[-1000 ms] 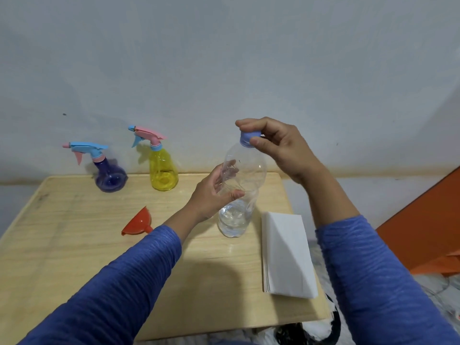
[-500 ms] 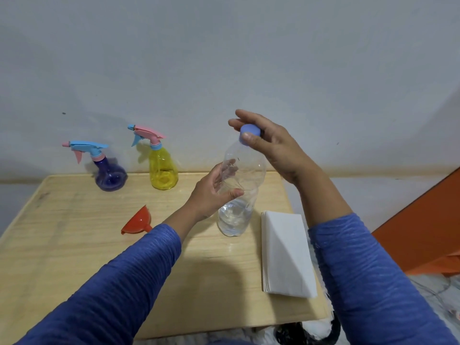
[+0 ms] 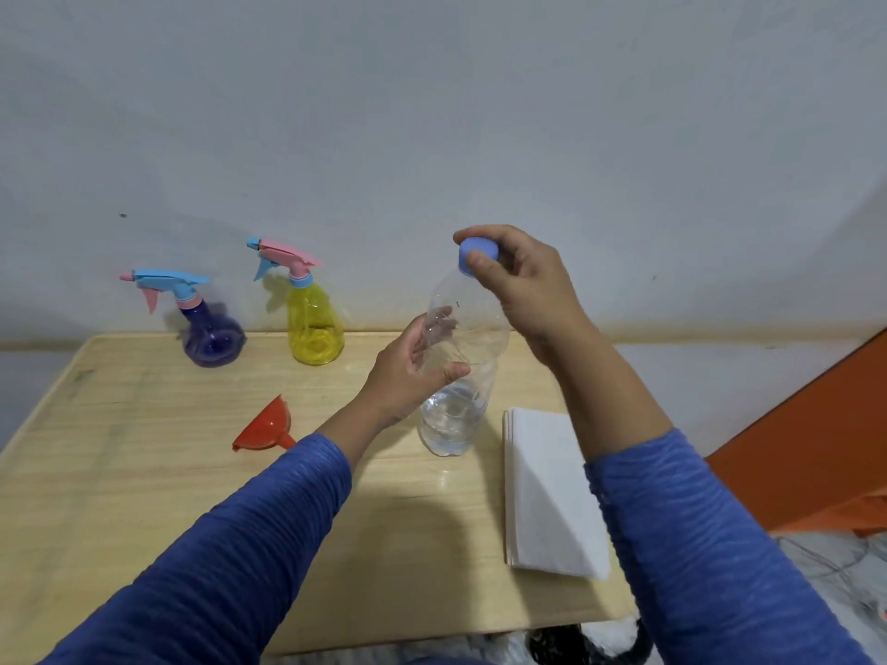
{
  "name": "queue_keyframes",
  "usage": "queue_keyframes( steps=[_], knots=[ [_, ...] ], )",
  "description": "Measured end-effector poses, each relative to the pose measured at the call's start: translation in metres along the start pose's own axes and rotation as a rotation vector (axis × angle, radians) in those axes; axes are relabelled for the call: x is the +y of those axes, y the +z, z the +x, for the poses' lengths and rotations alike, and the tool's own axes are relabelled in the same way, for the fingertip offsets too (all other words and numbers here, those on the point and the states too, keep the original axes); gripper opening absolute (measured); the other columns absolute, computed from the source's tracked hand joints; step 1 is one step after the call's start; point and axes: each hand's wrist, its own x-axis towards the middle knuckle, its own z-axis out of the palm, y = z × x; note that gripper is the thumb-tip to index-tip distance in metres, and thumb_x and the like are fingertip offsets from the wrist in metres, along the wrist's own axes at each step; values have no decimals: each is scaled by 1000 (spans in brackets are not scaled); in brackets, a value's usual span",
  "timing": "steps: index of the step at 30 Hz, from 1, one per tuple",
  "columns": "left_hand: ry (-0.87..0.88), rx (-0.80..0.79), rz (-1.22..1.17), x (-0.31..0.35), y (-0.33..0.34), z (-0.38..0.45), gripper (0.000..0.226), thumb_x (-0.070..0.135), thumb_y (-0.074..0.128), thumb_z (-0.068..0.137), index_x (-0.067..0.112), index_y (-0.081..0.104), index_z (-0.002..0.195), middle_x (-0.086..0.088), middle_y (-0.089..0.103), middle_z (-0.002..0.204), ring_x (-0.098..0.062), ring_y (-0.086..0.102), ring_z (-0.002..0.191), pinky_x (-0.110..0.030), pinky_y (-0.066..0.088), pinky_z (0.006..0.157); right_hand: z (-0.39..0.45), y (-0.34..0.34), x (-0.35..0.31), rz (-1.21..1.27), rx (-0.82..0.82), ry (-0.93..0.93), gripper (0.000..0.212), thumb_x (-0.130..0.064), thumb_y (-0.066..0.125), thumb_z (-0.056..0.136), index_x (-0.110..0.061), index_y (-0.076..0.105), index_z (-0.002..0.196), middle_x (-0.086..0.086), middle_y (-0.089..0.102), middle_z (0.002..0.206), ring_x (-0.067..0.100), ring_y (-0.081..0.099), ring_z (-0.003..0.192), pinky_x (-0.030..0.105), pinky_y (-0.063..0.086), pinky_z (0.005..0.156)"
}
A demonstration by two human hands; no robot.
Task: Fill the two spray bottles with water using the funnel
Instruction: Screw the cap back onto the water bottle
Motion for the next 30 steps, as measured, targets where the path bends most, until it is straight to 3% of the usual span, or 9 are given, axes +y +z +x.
queue_keyframes(
  steps=[4, 10, 13, 16, 19, 22, 24, 26, 30],
  knots=[
    [5, 6, 9, 2, 5, -1, 69, 42, 79, 64, 47, 43, 123, 13, 55, 131, 2, 47, 125, -21, 32, 106, -9, 21, 5, -56, 303, 38, 41, -33, 76, 75, -17, 46, 98, -6, 60, 95, 9, 57, 85, 21, 46, 76],
    [-7, -3, 22, 1, 1, -2, 71, 30, 80, 71, 44, 41, 129, 13, 54, 133, 3, 46, 125, -14, 32, 99, -5, 1, 3, 60, -55, -22, 23, -22, 54, 94, -21, 54, 117, -1, 63, 121, 1, 58, 105, 15, 46, 87],
    [0, 12, 17, 2, 5, -3, 72, 31, 79, 72, 38, 41, 132, 11, 54, 133, 1, 45, 126, -19, 31, 104, -6, 7, 4, 3, 109, -86, 12, -18, 56, 92, -18, 63, 102, -6, 67, 106, 4, 60, 99, 23, 48, 90],
    [-12, 27, 35, 4, 5, -5, 68, 46, 78, 67, 51, 40, 123, 22, 54, 129, 6, 45, 125, -19, 31, 106, -9, 24, 7, -87, 252, -130, 13, -22, 58, 91, -17, 61, 102, -14, 63, 92, -11, 56, 82, 7, 42, 76],
    [-17, 26, 40, 7, 5, -7, 67, 44, 77, 66, 56, 37, 118, 36, 49, 121, 14, 42, 122, -22, 31, 109, -12, 33, 11, -133, 334, -168, 24, -30, 56, 91, -14, 58, 110, -10, 62, 99, -5, 56, 80, 7, 39, 70],
    [-23, 32, 40, 8, 8, -10, 74, 51, 79, 62, 60, 34, 119, 35, 45, 126, 11, 39, 126, -20, 30, 109, -18, 32, 27, -134, 336, -206, 48, -34, 59, 87, -19, 45, 130, -11, 53, 125, 8, 53, 112, 16, 40, 92],
    [-49, 50, 61, 4, 10, -13, 76, 52, 75, 58, 65, 32, 119, 34, 42, 130, 10, 38, 127, -19, 31, 106, -31, 36, 45, -143, 310, -208, 76, -35, 68, 80, -33, 23, 142, -26, 32, 137, 6, 39, 128, 13, 32, 102],
    [-64, 54, 73, -3, 12, -19, 81, 39, 75, 64, 61, 31, 128, 32, 39, 136, 9, 35, 129, -18, 31, 107, -44, 42, 64, -130, 297, -178, 94, -35, 75, 75, -50, 9, 139, -31, 24, 139, 9, 34, 135, 21, 32, 107],
    [-85, 32, 15, -16, 16, -29, 90, 14, 73, 76, 38, 21, 146, 19, 31, 149, 7, 27, 135, 1, 28, 96, -54, 45, 89, -86, 261, -77, 107, -27, 81, 72, -65, 2, 133, -8, 30, 149, 13, 39, 134, 37, 38, 108]
  ],
)
